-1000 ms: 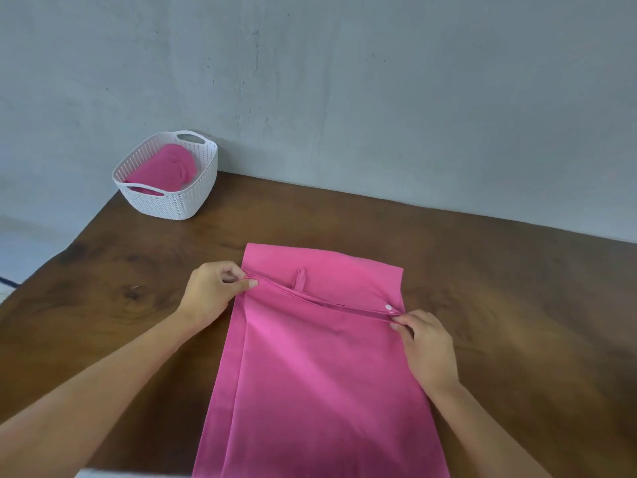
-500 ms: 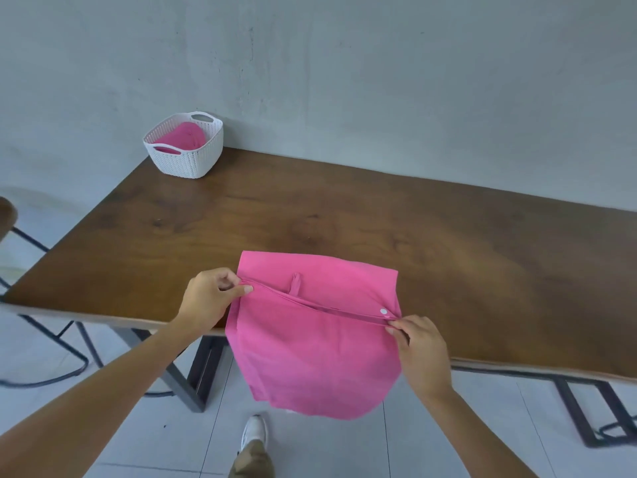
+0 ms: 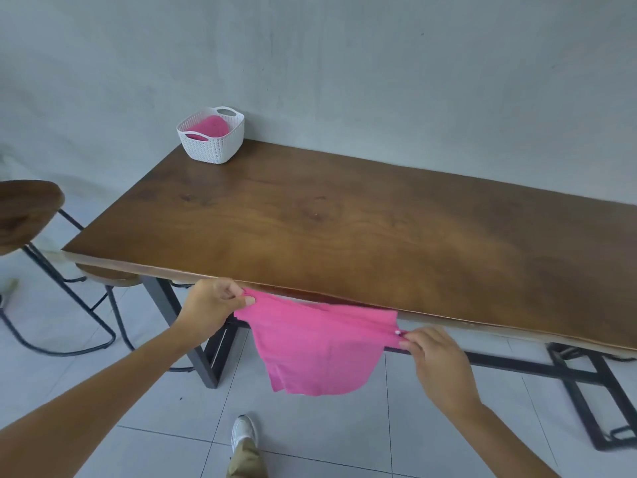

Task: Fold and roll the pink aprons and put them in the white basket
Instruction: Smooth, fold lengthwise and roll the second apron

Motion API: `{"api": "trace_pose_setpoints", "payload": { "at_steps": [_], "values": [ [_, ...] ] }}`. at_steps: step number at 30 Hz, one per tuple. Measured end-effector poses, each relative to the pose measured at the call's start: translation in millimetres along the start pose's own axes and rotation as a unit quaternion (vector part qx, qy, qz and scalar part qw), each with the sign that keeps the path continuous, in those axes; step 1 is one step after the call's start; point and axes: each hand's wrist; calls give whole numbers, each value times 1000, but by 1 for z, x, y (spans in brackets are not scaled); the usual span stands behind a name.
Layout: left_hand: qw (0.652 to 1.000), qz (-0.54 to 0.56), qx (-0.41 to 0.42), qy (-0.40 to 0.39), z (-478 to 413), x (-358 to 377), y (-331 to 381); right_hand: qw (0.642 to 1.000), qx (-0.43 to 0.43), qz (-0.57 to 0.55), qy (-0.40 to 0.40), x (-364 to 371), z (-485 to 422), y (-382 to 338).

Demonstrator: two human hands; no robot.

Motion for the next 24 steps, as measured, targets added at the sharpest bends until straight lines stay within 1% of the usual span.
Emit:
{"api": "trace_pose_setpoints", "payload": {
  "at_steps": [2, 5, 7, 10, 14, 15, 18, 19, 24],
  "values": [
    [1000, -9, 2, 6, 0, -1, 1, 1000, -9, 23, 7, -10, -16, 3],
    [999, 1, 17, 30, 5, -1, 10, 1000, 16, 23, 4, -18, -30, 6],
    [998, 17, 31, 42, 6, 0, 16, 999, 18, 27, 6, -21, -32, 6],
    [998, 19, 38, 38, 9, -1, 23, 999, 0, 43, 0, -25, -31, 6],
    [998, -1, 46, 35, 10, -5, 24, 998, -8, 55, -29, -31, -30, 0],
    [998, -4, 49, 37, 10, -5, 24, 998, 2, 48, -34, -31, -30, -1],
    [997, -26, 58, 46, 8, -5, 24, 996, 69, -1, -53, -29, -31, -1],
    [996, -33, 59, 51, 7, -6, 23, 995, 77, -14, -56, -28, -31, -1],
    [995, -41, 60, 60, -2, -10, 18, 996, 58, -34, -64, -28, -30, -12]
  ]
}}
Point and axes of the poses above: each hand's wrist, its own z-axis away from the middle knuckle, its own x-axis out of the palm, y = z × x, and after that the axes turned 2 degrees about y, right-handed
